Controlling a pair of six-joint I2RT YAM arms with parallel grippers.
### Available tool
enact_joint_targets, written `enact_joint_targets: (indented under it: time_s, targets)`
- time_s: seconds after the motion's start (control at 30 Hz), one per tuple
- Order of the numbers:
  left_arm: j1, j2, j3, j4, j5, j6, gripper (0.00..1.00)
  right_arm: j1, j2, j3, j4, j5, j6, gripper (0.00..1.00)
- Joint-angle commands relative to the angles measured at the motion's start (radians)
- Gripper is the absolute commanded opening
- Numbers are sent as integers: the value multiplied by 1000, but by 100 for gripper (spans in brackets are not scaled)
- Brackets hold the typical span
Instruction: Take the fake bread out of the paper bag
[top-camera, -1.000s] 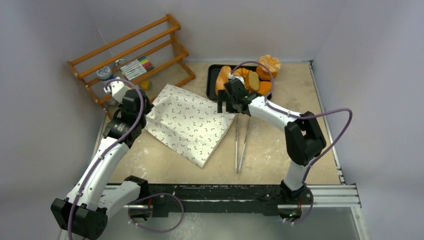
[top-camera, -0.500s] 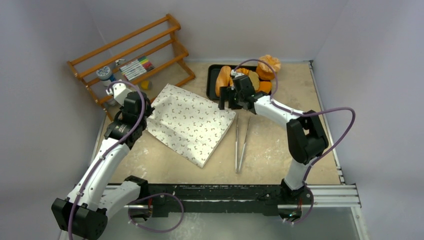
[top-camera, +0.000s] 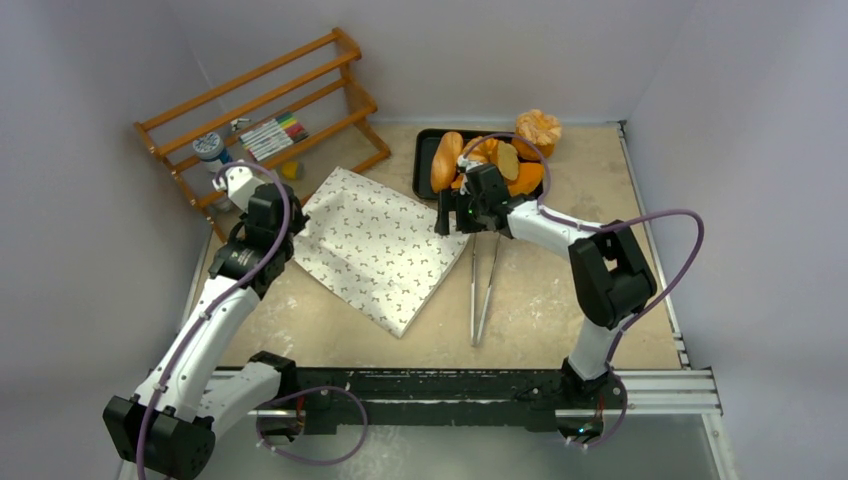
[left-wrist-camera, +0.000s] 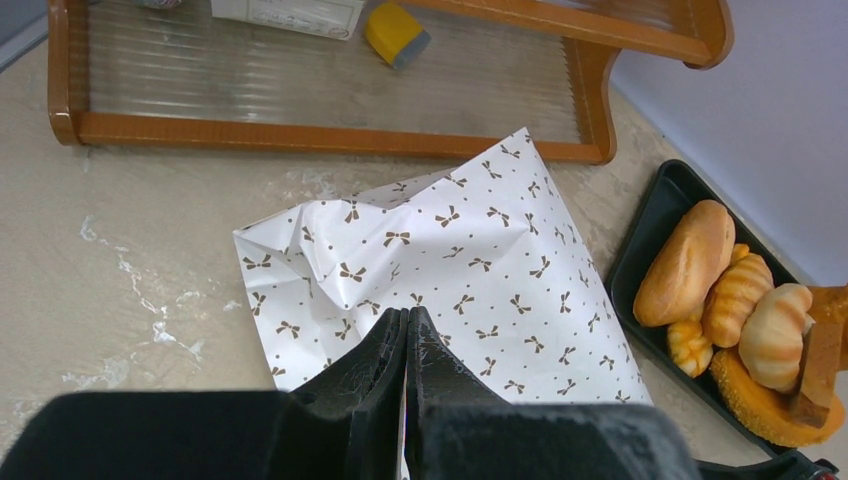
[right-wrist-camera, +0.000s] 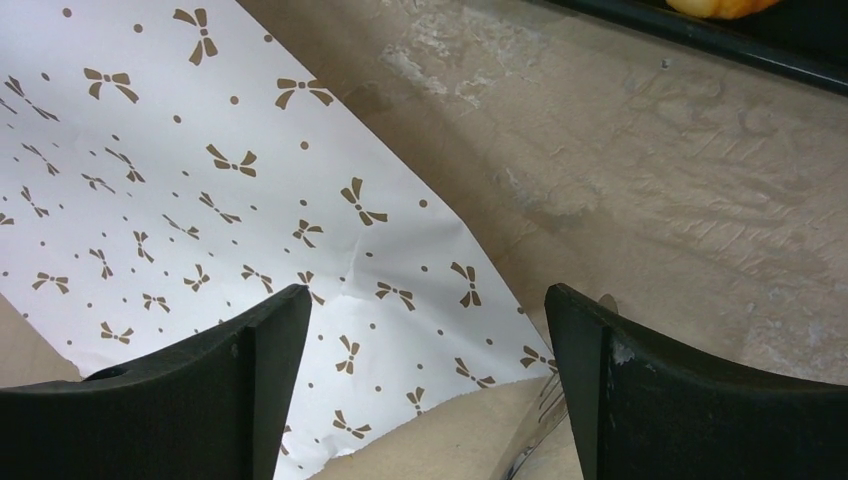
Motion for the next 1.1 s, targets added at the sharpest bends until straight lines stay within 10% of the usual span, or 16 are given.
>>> enact_joint_targets:
  time_s: [0.0,0.37,0.87,1.07]
  targets:
    - [2,-14,-17,29,-14,18,1,2,-37,-17,66,-40,-26,87]
    - [2,-1,-23,48,-21,25,1,41,-102,-144,134,-154,30,78]
    - [2,17,-16,70,-15,28,1,406,-33,-52,188,-86,179,65]
    - [2,10,-14,66,-20,36,1,482,13,27,101,2,196,76]
